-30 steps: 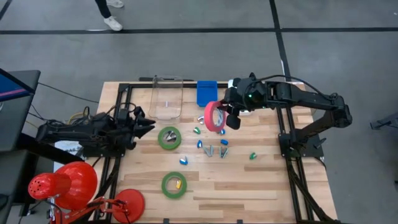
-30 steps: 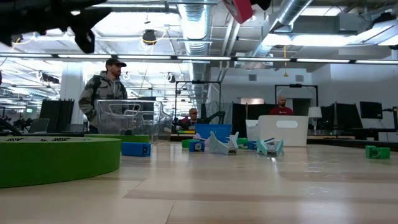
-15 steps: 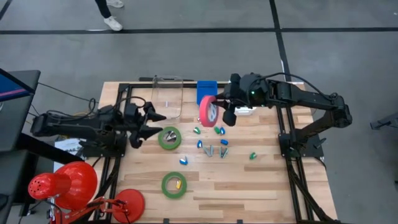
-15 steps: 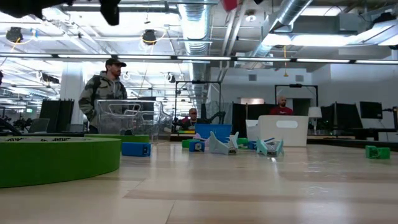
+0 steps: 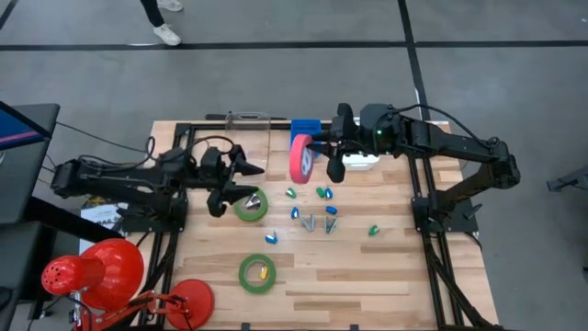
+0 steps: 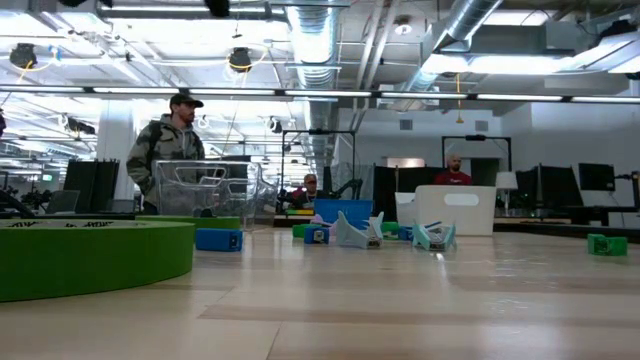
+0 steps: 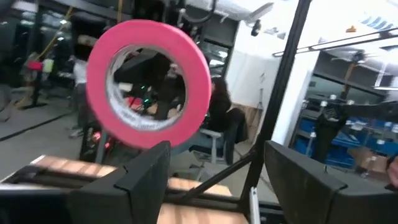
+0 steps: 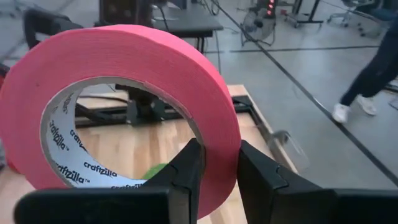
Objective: Pick and place Stapler, Stapler remover, tape
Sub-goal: Put the pink tape into the transparent bin
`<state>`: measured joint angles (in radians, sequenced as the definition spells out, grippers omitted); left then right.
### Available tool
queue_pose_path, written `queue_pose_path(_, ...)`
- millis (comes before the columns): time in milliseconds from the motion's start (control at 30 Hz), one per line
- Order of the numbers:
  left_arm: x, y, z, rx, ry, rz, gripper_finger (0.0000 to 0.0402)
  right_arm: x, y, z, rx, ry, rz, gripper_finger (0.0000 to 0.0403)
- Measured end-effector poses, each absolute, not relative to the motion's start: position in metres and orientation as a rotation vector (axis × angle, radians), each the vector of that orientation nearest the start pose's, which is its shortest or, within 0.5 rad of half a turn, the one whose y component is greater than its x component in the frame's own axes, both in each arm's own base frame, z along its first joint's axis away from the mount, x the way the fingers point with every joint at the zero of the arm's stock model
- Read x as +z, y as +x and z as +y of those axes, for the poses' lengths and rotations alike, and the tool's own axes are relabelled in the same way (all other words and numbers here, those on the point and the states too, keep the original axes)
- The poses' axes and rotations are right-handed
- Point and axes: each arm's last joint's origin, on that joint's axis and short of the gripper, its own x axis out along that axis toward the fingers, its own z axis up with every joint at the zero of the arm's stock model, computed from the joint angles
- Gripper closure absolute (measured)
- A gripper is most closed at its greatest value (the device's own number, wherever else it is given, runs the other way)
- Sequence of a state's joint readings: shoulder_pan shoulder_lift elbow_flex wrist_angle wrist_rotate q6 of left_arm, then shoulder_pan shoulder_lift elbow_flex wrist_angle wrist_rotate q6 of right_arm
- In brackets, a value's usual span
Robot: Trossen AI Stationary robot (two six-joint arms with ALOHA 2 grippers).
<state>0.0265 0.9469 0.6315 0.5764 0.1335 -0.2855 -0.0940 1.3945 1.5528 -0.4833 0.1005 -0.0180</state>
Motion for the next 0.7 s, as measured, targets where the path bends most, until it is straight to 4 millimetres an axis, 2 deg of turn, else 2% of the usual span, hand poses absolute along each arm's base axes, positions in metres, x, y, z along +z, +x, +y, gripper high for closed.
queue_pose_path(200,0.333,0.229,0.001,-0.165,-0.21,-0.241,0.0155,0.431,0.297,-0.031,-0.189,-0.006,0.319,0.0331)
queue_pose_path(467,0.335,0.251,0.002,-0.167,-0.209,-0.244,0.0156,0.431,0.297,-0.03,-0.167,0.009,0.321,0.0331)
queue_pose_path(700,0.338,0.266,0.002,-0.162,-0.173,-0.245,0.016,0.418,0.313,-0.028,-0.142,0.031,0.358,0.0331)
